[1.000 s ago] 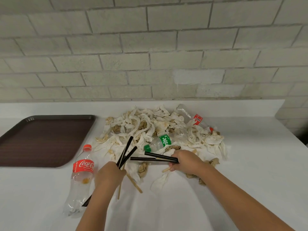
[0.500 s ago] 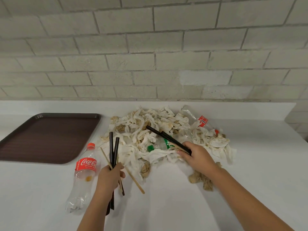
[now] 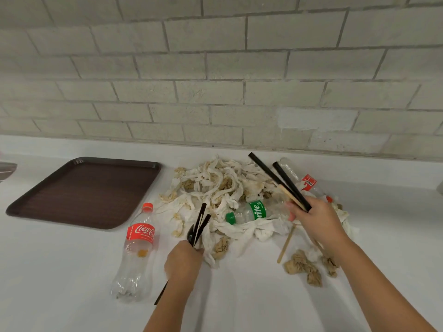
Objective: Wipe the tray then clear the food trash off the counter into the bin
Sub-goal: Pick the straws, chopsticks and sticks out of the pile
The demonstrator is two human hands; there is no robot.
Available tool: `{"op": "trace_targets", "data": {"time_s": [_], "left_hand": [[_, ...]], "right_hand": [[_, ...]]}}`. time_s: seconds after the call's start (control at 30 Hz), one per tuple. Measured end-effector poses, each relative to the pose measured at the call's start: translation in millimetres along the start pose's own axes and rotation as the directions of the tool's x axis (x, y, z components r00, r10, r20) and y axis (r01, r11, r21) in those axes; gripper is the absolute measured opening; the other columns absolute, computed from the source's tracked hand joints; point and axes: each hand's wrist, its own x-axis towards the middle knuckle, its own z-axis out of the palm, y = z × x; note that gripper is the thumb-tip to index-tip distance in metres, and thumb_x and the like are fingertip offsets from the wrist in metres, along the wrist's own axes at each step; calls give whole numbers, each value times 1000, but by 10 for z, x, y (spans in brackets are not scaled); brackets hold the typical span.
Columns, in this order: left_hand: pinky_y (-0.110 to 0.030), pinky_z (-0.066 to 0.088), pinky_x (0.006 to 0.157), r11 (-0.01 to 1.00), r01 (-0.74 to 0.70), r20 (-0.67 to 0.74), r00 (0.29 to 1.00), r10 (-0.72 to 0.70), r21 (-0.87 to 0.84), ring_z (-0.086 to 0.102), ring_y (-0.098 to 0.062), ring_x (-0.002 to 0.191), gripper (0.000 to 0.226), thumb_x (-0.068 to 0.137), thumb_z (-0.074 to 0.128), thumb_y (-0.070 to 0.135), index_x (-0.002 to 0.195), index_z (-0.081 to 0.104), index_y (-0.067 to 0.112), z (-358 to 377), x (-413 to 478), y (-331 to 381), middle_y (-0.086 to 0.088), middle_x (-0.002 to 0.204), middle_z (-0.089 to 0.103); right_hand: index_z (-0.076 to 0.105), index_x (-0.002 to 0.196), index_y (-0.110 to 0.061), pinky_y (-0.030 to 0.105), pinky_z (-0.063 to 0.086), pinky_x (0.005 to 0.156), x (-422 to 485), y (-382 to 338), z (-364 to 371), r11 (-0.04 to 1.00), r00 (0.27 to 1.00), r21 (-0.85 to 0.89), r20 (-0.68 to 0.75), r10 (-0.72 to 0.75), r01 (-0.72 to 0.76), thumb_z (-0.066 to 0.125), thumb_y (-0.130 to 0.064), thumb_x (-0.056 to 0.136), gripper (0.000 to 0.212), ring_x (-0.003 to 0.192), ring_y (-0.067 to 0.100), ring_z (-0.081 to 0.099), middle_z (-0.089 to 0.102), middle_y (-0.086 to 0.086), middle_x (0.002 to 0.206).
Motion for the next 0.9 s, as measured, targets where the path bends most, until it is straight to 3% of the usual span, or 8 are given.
{"op": "trace_targets", "data": {"time_s": [0.1,0.23,0.33,0.43,0.63,0.73,0.9], "left_hand": [[-27,46,68,999,8,-18,1000,-8,34,62,-22,84,20,88,54,30,98,61,14,-61,21,-95,-1,87,64],[-29,50,70,999,-8,-38,999,9,37,63,-21,83,18,86,58,31,95,62,16,-106,50,-216,-1,85,65],[-29,51,73,997,-54,-21,998,55,63,64,-22,84,20,86,59,34,94,63,16,-108,71,-230,-1,87,67],[-26,46,69,986,-108,-38,993,113,125,63,-20,86,21,89,55,36,95,60,16,-95,51,-232,-1,90,66],[-26,43,64,979,-144,29,990,141,144,59,-16,76,22,83,63,42,81,56,22,-145,0,-279,6,76,59],[-25,42,64,980,-146,47,989,141,138,59,-17,74,20,81,66,38,73,53,24,-178,-21,-283,7,72,58],[-22,40,64,933,-255,15,966,260,253,57,-13,79,19,92,50,41,92,57,23,-178,-66,-244,9,80,56]], "right_hand": [[61,58,-18,15,35,40,33,-25,-90,996,998,84,-39,47,-43,65,-32,86,32,36,3,42,57,-6,45],[60,72,-12,29,41,51,96,35,-107,994,992,55,-70,100,-97,60,-32,90,27,49,18,52,56,3,54],[58,87,-12,30,41,51,168,175,-32,965,976,-147,-39,215,-218,54,-32,94,21,57,22,56,57,3,63],[61,104,-10,28,39,51,141,305,95,873,945,-378,-16,327,-309,52,-34,94,28,67,21,58,59,0,73],[57,85,-18,28,47,63,6,366,346,775,862,-468,53,503,-424,74,-51,72,39,80,21,63,65,1,87],[60,91,-16,29,50,72,-1,357,426,748,834,-486,69,548,-452,76,-53,68,46,87,22,64,67,3,95],[55,88,-16,26,45,67,30,300,431,714,840,-561,59,539,-419,73,-39,77,32,85,19,61,57,-1,82]]}}
